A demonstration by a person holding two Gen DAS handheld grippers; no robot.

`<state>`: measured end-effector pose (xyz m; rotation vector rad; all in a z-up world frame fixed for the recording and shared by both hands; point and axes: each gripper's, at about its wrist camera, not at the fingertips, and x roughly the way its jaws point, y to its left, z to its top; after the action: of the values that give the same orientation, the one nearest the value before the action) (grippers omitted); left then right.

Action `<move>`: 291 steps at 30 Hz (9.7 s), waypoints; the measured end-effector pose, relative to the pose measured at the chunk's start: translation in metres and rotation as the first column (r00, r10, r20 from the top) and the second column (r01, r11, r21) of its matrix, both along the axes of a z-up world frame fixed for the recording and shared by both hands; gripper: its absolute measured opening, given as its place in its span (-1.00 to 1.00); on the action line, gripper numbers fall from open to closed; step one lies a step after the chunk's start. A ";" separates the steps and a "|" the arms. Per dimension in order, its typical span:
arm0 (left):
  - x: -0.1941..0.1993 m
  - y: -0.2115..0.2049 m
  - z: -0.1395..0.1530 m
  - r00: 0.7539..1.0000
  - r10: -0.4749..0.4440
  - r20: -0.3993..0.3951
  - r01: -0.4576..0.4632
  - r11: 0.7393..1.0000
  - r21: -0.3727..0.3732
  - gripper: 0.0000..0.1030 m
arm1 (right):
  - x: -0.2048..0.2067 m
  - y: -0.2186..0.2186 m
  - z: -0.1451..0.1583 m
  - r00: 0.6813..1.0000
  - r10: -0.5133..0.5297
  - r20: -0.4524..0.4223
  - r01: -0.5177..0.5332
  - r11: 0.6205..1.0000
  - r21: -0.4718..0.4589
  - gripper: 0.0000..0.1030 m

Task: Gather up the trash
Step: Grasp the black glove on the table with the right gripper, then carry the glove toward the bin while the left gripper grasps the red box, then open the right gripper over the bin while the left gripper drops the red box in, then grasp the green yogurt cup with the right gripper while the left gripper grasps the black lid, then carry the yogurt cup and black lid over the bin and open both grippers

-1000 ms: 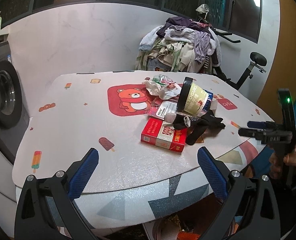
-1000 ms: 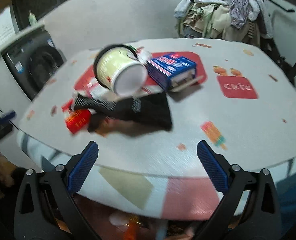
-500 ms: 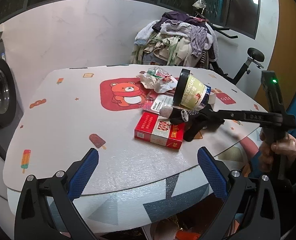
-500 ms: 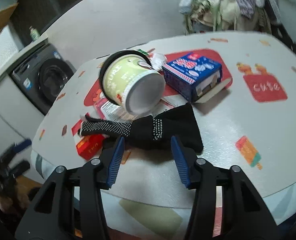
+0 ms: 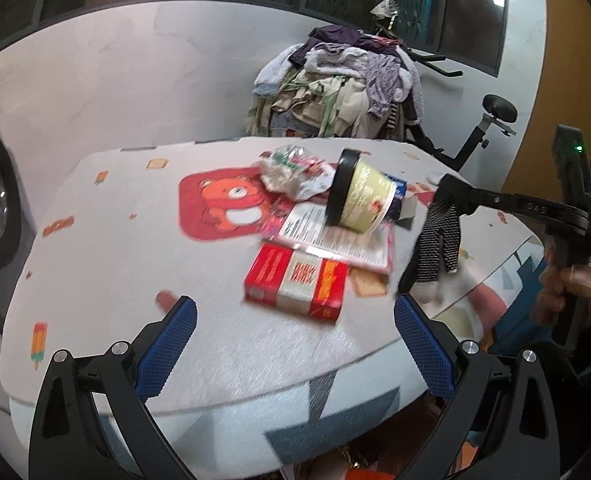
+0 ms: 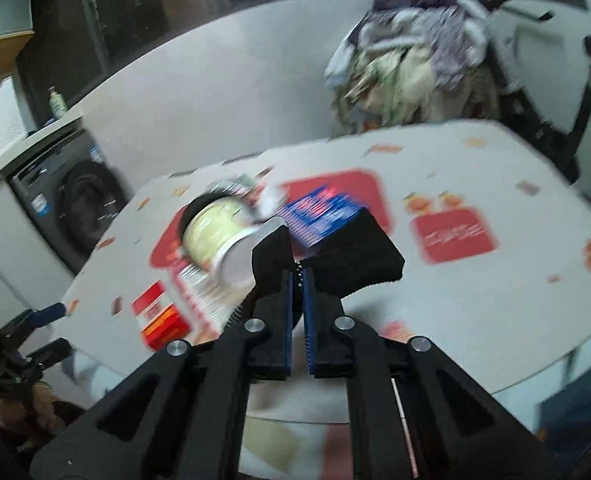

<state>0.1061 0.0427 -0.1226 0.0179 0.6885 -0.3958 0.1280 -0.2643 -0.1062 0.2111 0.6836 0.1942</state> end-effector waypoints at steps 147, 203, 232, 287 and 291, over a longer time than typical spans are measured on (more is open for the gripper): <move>-0.098 -0.025 -0.060 0.979 -0.120 -0.163 0.126 0.992 0.029 0.81 | -0.119 0.045 -0.081 0.960 0.195 -0.200 -0.215 0.973 -0.079 0.88; 0.074 -0.027 -0.021 0.987 -0.102 -0.128 0.098 0.995 -0.037 0.76 | 0.081 0.062 -0.061 0.953 0.262 -0.155 -0.283 0.949 -0.138 0.83; 0.224 -0.118 -0.052 0.968 -0.074 -0.239 0.118 0.977 0.175 0.78 | 0.044 -0.032 -0.039 0.993 0.099 -0.064 -0.102 0.994 -0.037 0.51; -0.107 -0.014 -0.031 0.983 -0.138 -0.117 0.137 0.990 -0.017 0.78 | -0.125 0.071 -0.079 0.915 0.350 -0.200 -0.370 0.927 -0.069 0.51; -0.115 -0.014 -0.036 0.985 -0.137 -0.105 0.136 0.991 -0.013 0.78 | -0.124 0.076 -0.083 0.907 0.363 -0.213 -0.386 0.920 -0.074 0.51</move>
<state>-0.0086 0.0291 -0.1586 0.0388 0.7932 -0.5335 0.0039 -0.1886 -0.1895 -0.0161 0.9269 0.5079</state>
